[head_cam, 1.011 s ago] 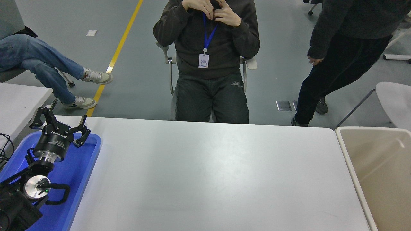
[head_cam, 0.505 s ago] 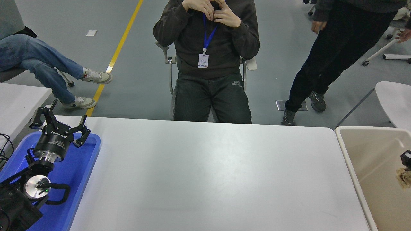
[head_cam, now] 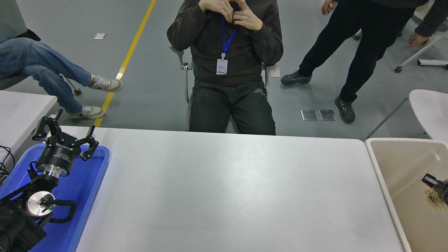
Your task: Clean the table surface
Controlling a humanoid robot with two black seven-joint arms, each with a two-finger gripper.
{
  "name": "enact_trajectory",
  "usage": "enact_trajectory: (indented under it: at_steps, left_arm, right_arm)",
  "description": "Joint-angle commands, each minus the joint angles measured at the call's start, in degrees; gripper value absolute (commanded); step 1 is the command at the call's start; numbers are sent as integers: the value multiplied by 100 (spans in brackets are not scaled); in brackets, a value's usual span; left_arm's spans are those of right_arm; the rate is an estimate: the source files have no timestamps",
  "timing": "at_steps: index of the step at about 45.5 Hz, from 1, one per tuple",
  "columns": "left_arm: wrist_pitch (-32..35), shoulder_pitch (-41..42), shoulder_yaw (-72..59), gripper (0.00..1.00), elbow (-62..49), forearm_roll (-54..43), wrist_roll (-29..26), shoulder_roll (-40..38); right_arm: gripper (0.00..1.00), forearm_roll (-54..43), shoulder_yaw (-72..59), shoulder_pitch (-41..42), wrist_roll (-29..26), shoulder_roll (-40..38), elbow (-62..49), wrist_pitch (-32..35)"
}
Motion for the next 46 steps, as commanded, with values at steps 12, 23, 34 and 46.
enact_trajectory:
  at_steps: [12,23,34,46]
  left_arm:
    - [0,0,0,100,0,0,0,0]
    - [0,0,0,100,0,0,0,0]
    - [0,0,0,100,0,0,0,0]
    - [0,0,0,100,0,0,0,0]
  right_arm:
    - [19,-3,-157,-105,25,90,-89,-261]
    - [100,-12,-183,-105,25,90,-89,-252]
    - [100,-3,-175,-105,25,90,-89,-261]
    - [100,50,-78,-105,16,90,-98,-383]
